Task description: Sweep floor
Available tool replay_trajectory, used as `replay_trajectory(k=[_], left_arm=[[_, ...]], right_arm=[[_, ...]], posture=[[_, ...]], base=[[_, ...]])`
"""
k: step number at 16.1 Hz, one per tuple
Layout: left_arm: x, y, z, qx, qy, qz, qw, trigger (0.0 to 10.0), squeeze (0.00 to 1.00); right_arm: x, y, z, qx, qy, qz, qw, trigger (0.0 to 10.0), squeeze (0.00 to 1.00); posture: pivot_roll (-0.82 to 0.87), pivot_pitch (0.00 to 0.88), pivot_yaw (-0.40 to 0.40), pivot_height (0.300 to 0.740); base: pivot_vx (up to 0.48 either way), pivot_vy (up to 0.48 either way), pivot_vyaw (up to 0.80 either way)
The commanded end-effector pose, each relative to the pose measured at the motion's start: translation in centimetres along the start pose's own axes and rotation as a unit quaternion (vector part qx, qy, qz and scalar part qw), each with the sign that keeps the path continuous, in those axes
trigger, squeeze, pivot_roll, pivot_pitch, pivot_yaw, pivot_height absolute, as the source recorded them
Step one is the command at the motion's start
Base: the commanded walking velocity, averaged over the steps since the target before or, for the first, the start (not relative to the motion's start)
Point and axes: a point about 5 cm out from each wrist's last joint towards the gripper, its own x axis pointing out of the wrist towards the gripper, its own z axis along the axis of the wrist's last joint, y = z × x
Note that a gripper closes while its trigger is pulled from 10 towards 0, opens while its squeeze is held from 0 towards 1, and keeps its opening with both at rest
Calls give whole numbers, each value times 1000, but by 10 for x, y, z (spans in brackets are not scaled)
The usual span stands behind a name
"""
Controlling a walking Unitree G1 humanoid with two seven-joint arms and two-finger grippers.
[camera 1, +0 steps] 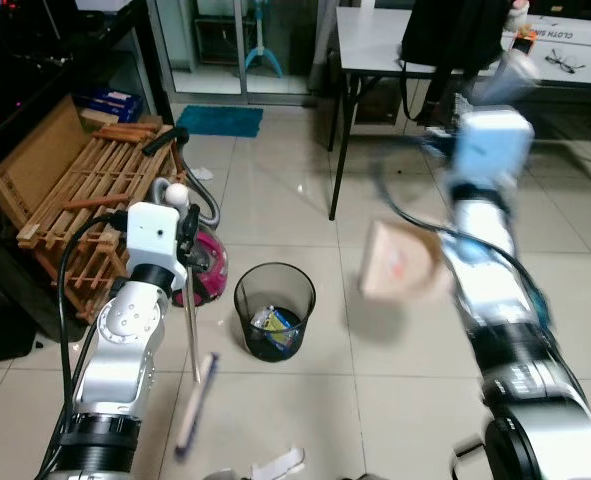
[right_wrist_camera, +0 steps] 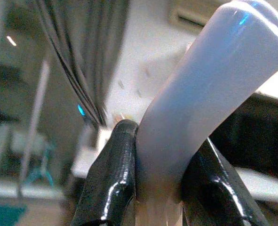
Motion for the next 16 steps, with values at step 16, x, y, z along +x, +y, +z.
replay_trajectory(k=[16], left_arm=[[14,-25,-38,17,9,-32,999,10000,0]], right_arm=[[-74,56,-59,1,134,165,977,10000,0]], posture=[[-30,196,24,740]], base=[[0,0,0]])
